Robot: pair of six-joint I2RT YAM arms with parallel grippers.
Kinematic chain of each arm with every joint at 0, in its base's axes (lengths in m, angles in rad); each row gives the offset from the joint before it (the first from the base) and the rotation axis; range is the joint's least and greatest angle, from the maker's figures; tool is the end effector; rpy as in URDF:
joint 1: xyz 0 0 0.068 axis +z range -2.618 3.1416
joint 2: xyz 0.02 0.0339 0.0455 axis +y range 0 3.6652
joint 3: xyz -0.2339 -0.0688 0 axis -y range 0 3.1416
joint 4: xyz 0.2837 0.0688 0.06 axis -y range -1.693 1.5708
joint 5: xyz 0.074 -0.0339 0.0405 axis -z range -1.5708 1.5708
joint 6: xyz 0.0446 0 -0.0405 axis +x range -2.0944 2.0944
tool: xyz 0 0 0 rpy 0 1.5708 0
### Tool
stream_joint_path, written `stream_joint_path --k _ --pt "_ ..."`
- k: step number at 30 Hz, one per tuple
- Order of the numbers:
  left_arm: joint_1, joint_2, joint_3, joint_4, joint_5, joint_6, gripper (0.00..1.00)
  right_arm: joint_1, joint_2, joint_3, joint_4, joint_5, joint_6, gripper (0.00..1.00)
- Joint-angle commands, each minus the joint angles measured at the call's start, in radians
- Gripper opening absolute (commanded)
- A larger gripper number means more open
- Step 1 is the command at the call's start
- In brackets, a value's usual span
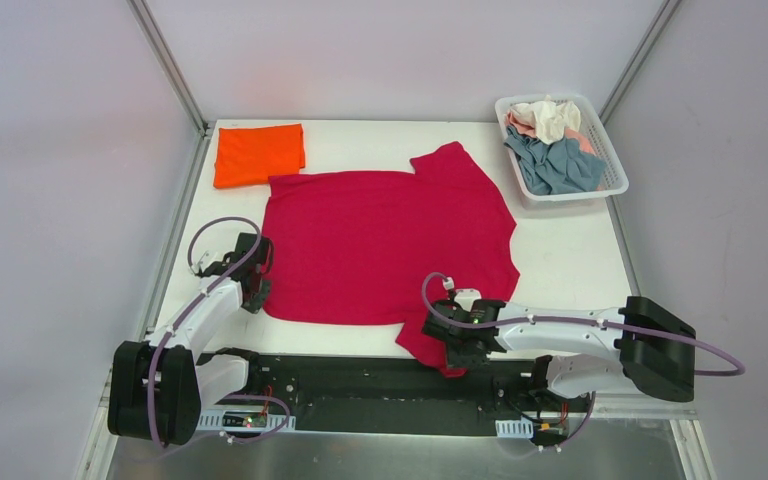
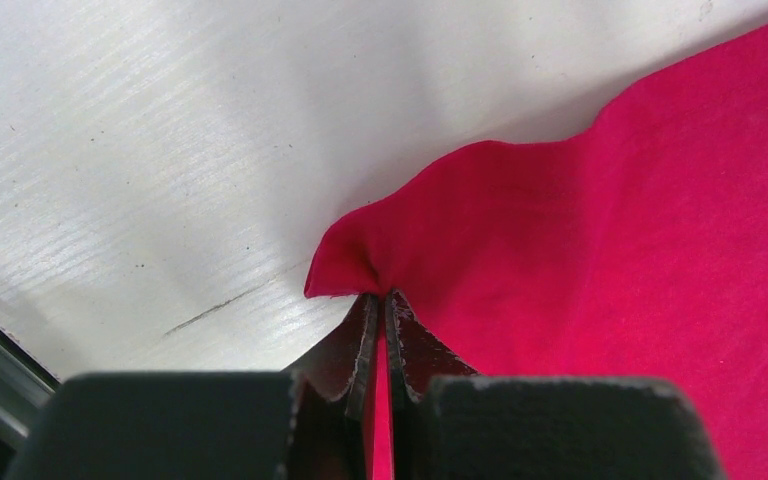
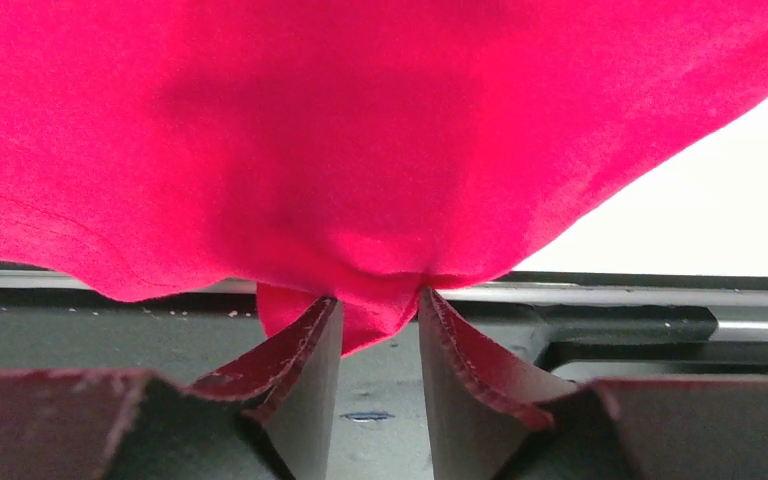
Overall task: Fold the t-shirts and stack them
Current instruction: Grab the side of the flattened tshirt closest away from the robot with both arms
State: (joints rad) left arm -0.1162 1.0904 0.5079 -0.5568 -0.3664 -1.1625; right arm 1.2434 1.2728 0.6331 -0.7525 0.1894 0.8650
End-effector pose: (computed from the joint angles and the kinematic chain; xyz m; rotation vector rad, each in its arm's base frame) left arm 0.2305 -0.0108 0.1099 -1.3806 2.1840 0.0462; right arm 0.0837 0.2205 0.0999 -0.5190 2.8410 0.0893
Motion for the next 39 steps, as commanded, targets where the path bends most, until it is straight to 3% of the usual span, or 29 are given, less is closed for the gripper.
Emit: stream_joint_path --k 1,6,9,11,17,21,26,32,39 --pt "0.004 -0.012 -0.023 -0.029 0.034 0.009 0.00 0.001 -0.015 -0.033 0.066 0.023 0.051 0.35" --pt "0.004 -0.018 -0.021 -0.030 0.027 0.015 0.00 -0.003 -0.017 -0.050 0.112 0.074 0.068 0.31" --pt "0.004 -0.023 -0.019 -0.032 0.029 0.023 0.00 -0.011 -0.032 -0.044 0.109 0.095 0.067 0.18" --pt "0.004 -0.030 -0.019 -0.032 0.033 0.027 0.00 -0.013 -0.050 -0.035 0.093 0.082 0.062 0.01" --pt "0.004 -0.099 -0.029 -0.047 0.040 0.026 0.00 -0.027 -0.136 -0.001 -0.010 0.017 0.033 0.00" --pt "0.004 -0.186 -0.028 -0.127 0.025 -0.001 0.00 -0.038 -0.206 -0.023 -0.022 -0.142 -0.015 0.00" --pt "0.004 -0.307 -0.042 -0.237 -0.013 -0.048 0.00 -0.038 -0.265 0.017 -0.194 -0.217 -0.040 0.00" --pt "0.004 -0.378 -0.074 -0.266 0.040 -0.062 0.00 -0.040 -0.324 0.017 -0.238 -0.317 -0.035 0.00" --pt "0.003 -0.437 -0.090 -0.283 0.082 -0.068 0.00 -0.077 -0.332 0.037 -0.245 -0.232 -0.031 0.00"
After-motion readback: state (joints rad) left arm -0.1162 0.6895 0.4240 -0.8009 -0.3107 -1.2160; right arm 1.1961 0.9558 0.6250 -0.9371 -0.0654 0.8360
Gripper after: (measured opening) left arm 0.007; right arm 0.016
